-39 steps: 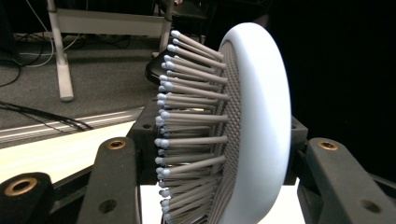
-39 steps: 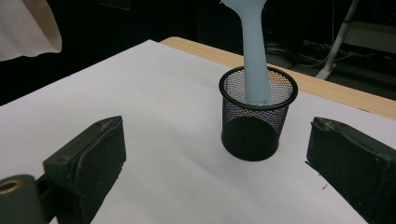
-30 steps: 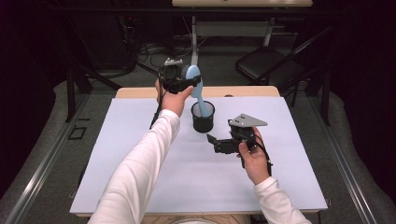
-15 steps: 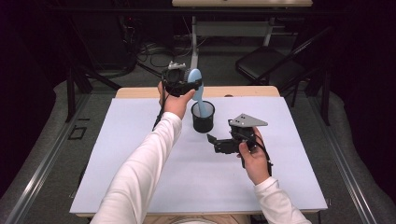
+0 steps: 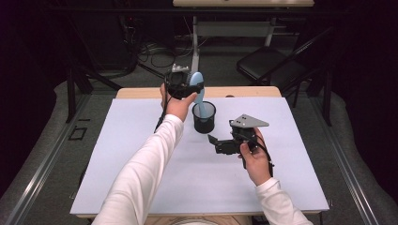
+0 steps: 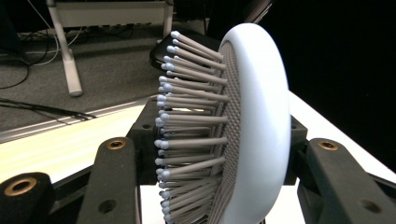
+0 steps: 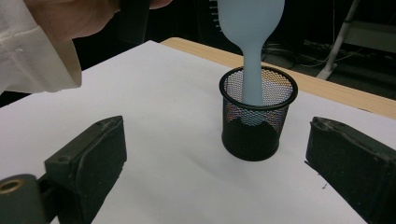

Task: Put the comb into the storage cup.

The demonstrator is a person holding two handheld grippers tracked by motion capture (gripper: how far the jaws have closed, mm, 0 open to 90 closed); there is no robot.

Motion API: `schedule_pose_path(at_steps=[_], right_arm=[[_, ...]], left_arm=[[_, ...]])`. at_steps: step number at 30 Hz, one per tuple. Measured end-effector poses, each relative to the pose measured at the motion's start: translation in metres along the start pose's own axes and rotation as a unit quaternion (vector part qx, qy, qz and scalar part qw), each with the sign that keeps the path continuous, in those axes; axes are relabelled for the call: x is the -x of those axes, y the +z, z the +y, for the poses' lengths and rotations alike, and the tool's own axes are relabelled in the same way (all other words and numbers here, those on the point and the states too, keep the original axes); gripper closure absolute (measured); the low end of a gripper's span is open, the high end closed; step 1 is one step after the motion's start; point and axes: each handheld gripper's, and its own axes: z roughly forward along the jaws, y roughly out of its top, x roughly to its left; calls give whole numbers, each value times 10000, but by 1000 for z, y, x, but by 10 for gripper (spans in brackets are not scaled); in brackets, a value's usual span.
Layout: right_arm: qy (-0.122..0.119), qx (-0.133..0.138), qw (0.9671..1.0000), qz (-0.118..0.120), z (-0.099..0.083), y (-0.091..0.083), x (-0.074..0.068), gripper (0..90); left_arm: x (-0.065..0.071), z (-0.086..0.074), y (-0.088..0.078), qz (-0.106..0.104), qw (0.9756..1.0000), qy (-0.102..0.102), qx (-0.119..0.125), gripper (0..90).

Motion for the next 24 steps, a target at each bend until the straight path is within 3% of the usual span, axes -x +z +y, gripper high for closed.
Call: schedule_pose_path(at_steps=[24], right_arm=[[-10,-15,10000,-4,0,0,0,51]], left_arm=[[2,-11,9,25,9999,57,-91,493]])
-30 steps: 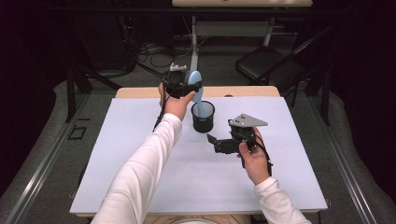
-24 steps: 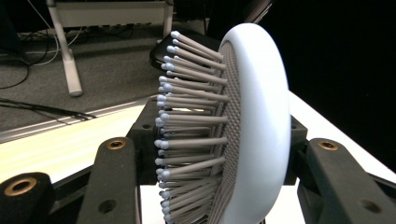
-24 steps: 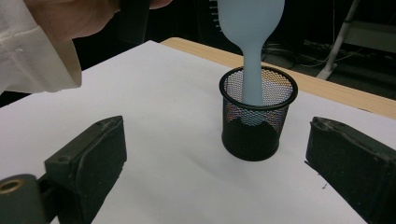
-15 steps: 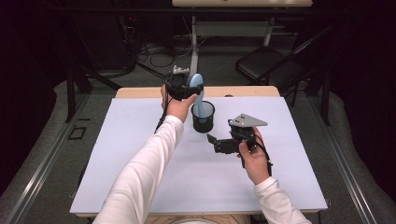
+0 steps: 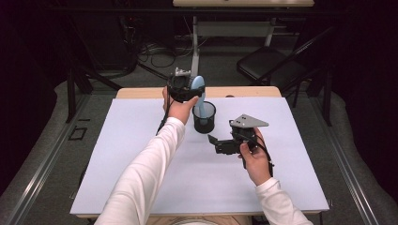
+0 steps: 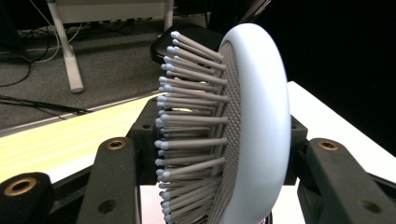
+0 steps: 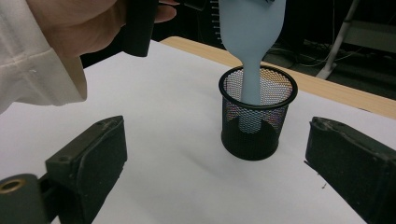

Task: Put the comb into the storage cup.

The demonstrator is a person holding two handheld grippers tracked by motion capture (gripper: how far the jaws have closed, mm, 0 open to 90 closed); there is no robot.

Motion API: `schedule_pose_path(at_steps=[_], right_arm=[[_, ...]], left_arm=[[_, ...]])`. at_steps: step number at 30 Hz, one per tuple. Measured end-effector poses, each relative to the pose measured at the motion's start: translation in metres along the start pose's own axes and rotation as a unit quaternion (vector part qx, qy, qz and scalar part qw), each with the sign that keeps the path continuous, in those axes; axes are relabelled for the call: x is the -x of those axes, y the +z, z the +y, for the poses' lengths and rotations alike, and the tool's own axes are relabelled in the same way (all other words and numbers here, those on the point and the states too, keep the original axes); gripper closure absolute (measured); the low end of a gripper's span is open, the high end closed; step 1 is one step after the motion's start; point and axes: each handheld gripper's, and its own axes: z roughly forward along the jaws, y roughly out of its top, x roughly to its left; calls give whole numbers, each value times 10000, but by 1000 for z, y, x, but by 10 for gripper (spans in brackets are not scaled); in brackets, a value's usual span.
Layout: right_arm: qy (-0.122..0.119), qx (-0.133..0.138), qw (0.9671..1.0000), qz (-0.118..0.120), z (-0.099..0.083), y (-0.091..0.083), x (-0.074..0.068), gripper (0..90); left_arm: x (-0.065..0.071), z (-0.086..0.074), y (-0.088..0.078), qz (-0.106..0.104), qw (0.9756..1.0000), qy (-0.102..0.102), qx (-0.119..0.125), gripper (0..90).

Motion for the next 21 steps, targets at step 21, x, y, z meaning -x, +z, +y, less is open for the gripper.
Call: schedule_pose_path(at_steps=[21], right_arm=[[-1,12,10000,-4,0,0,1,53]], left_arm=[[6,-5,7,59,9998,174,-107,491]])
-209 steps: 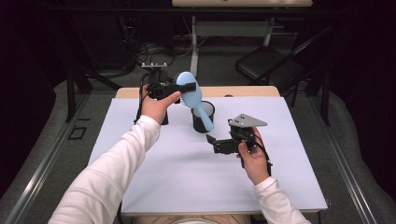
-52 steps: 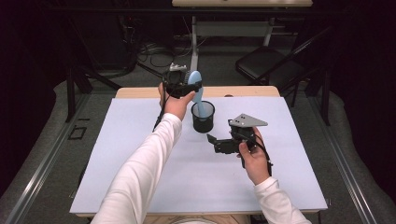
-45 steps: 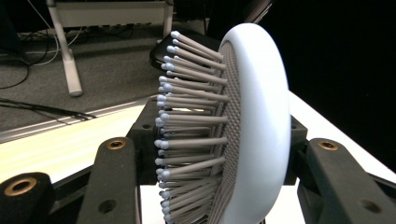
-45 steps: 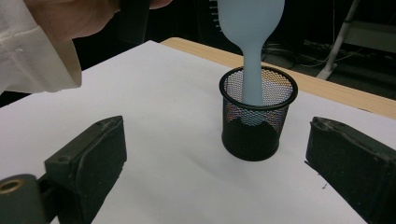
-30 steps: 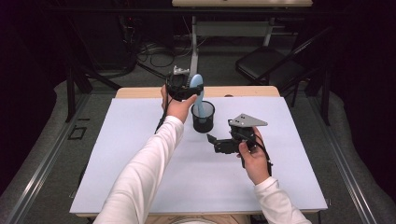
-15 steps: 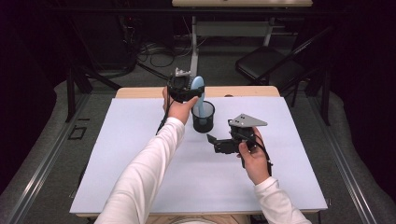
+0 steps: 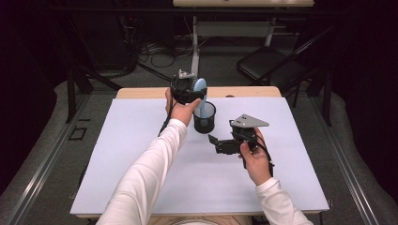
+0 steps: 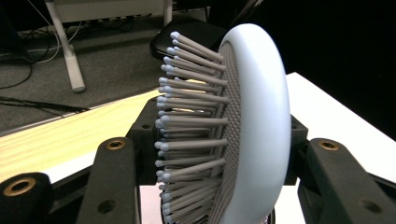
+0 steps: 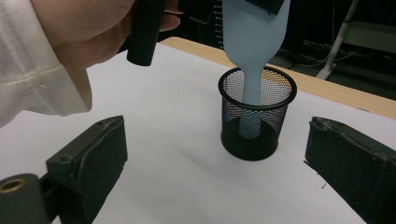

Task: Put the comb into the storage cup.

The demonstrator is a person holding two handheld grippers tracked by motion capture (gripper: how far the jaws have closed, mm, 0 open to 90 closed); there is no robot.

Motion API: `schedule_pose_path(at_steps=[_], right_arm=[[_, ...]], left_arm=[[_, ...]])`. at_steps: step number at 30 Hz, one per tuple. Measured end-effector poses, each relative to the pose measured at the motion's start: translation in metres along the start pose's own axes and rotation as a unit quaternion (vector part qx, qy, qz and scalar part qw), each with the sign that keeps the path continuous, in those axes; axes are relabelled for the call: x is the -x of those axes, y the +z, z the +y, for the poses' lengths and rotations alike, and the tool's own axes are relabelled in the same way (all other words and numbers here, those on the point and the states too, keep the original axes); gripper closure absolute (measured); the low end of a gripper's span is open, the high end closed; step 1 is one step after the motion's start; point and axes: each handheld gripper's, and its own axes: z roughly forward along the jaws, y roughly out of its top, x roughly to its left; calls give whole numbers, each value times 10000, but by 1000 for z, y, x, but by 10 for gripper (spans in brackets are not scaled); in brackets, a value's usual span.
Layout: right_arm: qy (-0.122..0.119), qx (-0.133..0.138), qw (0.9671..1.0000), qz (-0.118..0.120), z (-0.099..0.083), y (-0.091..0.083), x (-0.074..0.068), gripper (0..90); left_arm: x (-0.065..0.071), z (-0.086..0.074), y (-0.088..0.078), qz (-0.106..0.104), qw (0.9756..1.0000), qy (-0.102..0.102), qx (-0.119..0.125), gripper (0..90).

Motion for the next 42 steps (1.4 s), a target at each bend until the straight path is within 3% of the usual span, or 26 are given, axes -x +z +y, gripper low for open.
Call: schedule_pose_path(at_steps=[5,14,24,30,42], right_arm=[[6,9,10000,-1,0,0,0,54],[-4,7,10000,-2,0,0,0,55],[8,3,10000,-5,0,0,0,55],[0,-4,10000,-2,0,0,0,55],[6,-7,10000,-4,0,0,0,56]], left_arm=[[2,-1,2,23,9998,174,-63,490],[5,-2,4,-18,9998,220,-23,487],[3,-3,4,-40,9999,147,-4,479],[3,-2,5,-115,9997,212,-12,476],[5,-3,5,-56,9998,204,2,469]])
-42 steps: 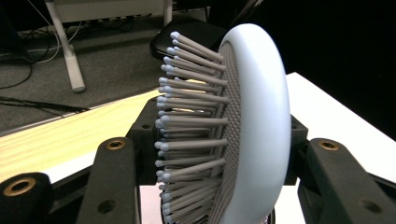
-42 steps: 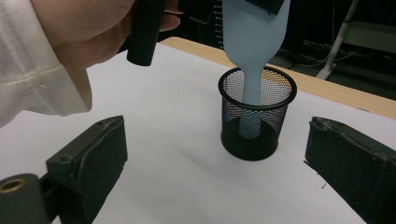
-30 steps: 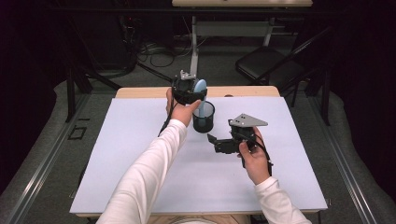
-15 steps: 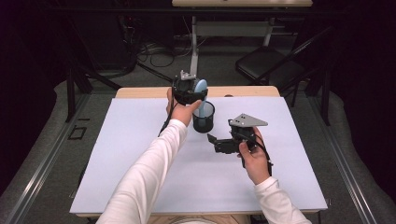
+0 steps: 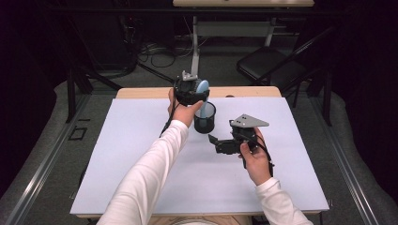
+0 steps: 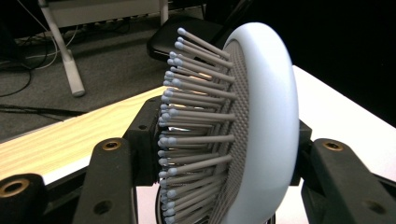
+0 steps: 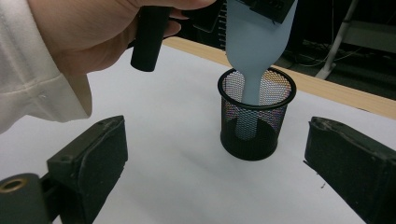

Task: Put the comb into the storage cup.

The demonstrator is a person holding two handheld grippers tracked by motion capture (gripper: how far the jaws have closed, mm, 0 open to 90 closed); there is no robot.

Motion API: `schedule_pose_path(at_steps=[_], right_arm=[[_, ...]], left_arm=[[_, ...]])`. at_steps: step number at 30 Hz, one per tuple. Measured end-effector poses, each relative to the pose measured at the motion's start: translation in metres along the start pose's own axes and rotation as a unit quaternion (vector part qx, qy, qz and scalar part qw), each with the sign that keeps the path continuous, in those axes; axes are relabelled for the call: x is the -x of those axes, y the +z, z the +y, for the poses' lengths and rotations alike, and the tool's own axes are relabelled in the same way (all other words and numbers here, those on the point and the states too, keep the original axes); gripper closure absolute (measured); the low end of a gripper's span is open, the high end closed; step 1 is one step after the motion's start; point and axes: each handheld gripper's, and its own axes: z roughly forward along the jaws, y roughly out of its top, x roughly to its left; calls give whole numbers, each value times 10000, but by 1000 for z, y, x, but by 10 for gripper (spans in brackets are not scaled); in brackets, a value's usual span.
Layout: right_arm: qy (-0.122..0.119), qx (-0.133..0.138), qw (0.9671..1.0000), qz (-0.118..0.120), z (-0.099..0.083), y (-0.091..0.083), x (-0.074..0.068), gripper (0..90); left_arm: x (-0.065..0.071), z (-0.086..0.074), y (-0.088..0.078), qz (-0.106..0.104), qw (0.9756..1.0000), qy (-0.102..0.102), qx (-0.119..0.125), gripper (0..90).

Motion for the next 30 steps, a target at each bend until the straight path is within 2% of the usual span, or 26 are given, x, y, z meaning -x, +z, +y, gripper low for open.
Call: schedule_pose_path(at_steps=[7,14,17,22,30], right_arm=[[-8,4,10000,2,0,0,0,55],[-9,6,10000,3,0,0,0,56],[3,9,10000,-2,0,0,0,56],[-3,2,10000,5,0,0,0,56],[-2,3,10000,3,0,0,0,56]], left_arm=[[0,0,0,24,10000,6,-5,466],[0,0,1,-37,10000,-17,-20,448],[1,-1,1,-34,10000,-37,-20,423],[0,-1,1,66,10000,42,-47,381],[-1,-2,2,96,10000,-21,-11,278]])
